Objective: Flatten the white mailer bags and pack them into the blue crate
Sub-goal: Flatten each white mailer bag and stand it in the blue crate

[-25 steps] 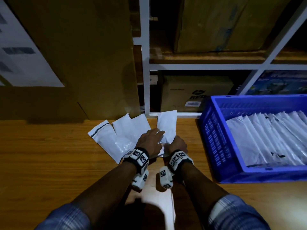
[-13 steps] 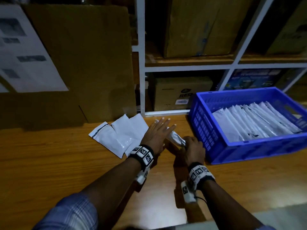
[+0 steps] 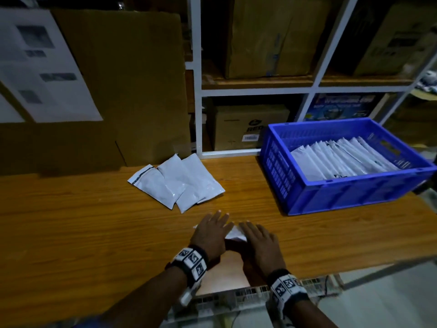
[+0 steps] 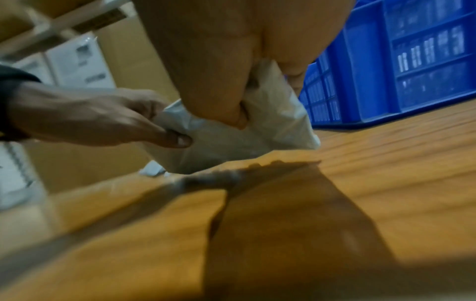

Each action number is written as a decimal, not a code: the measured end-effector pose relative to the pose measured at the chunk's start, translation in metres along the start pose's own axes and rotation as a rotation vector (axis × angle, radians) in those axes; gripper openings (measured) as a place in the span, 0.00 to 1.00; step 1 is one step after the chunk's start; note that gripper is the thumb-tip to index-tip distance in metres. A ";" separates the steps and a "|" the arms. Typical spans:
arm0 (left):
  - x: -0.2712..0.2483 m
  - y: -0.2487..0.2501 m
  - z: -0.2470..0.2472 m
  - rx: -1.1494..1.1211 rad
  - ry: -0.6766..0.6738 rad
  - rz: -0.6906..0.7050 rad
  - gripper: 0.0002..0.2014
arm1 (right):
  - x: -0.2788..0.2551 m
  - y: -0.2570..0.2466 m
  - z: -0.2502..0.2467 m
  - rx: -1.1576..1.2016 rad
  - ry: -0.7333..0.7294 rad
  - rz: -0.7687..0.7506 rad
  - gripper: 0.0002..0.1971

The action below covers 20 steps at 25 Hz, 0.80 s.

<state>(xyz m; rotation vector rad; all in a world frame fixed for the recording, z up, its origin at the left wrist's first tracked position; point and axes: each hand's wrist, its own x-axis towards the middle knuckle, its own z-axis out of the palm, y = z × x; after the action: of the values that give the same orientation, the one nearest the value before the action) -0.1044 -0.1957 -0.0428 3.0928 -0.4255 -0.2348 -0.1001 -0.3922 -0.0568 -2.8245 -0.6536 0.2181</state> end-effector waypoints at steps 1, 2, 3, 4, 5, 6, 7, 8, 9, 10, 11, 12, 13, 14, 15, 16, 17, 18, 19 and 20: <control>-0.011 0.007 0.013 -0.056 -0.009 -0.049 0.36 | -0.004 0.004 0.005 -0.030 -0.092 -0.028 0.46; -0.022 0.013 0.027 -0.119 -0.021 -0.101 0.38 | -0.008 0.006 0.010 -0.055 -0.160 -0.063 0.50; -0.031 0.019 0.042 -0.186 -0.022 -0.151 0.42 | -0.012 0.007 0.014 -0.055 -0.223 -0.091 0.51; -0.040 0.027 0.057 -0.241 -0.016 -0.202 0.45 | -0.015 0.009 0.018 -0.027 -0.251 -0.110 0.49; -0.046 0.033 0.069 -0.271 -0.007 -0.232 0.46 | -0.017 0.008 0.020 0.005 -0.233 -0.127 0.46; -0.051 0.041 0.078 -0.299 -0.001 -0.244 0.47 | -0.019 0.008 0.023 0.021 -0.192 -0.141 0.40; -0.054 0.047 0.082 -0.329 0.009 -0.257 0.47 | -0.020 0.009 0.024 0.029 -0.146 -0.138 0.35; -0.055 0.050 0.086 -0.339 0.037 -0.271 0.47 | -0.019 0.007 0.026 0.043 -0.109 -0.119 0.31; -0.055 0.053 0.086 -0.343 0.054 -0.285 0.47 | -0.018 0.005 0.030 0.049 -0.097 -0.094 0.29; -0.054 0.054 0.086 -0.337 0.071 -0.305 0.44 | -0.016 0.002 0.035 0.047 -0.085 -0.074 0.28; -0.054 0.054 0.087 -0.330 0.106 -0.320 0.40 | -0.015 -0.001 0.042 0.038 -0.072 -0.059 0.28; -0.052 0.054 0.086 -0.331 0.153 -0.338 0.35 | -0.014 -0.002 0.048 0.034 -0.052 -0.049 0.28; -0.051 0.054 0.085 -0.338 0.186 -0.355 0.30 | -0.014 -0.002 0.054 0.031 -0.032 -0.039 0.29; -0.049 0.053 0.082 -0.339 0.208 -0.373 0.28 | -0.013 -0.001 0.059 0.025 -0.024 -0.030 0.29; -0.047 0.052 0.078 -0.319 0.210 -0.378 0.29 | -0.013 0.000 0.062 0.020 -0.023 -0.022 0.29; -0.044 0.051 0.076 -0.286 0.192 -0.371 0.29 | -0.012 0.002 0.063 0.012 -0.027 -0.025 0.29; -0.041 0.050 0.073 -0.253 0.184 -0.355 0.29 | -0.011 0.003 0.062 0.005 -0.027 -0.032 0.29; -0.038 0.050 0.074 -0.225 0.177 -0.338 0.30 | -0.011 0.004 0.061 -0.001 -0.023 -0.042 0.29; -0.037 0.050 0.074 -0.209 0.176 -0.331 0.32 | -0.010 0.004 0.060 0.002 -0.020 -0.048 0.29; -0.035 0.049 0.076 -0.209 0.173 -0.338 0.33 | -0.009 0.005 0.059 0.007 -0.023 -0.055 0.29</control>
<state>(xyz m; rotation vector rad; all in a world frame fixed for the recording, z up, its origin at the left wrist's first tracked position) -0.1625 -0.2328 -0.1108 2.9247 0.1217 -0.0104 -0.1172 -0.3891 -0.1139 -2.7969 -0.7327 0.2437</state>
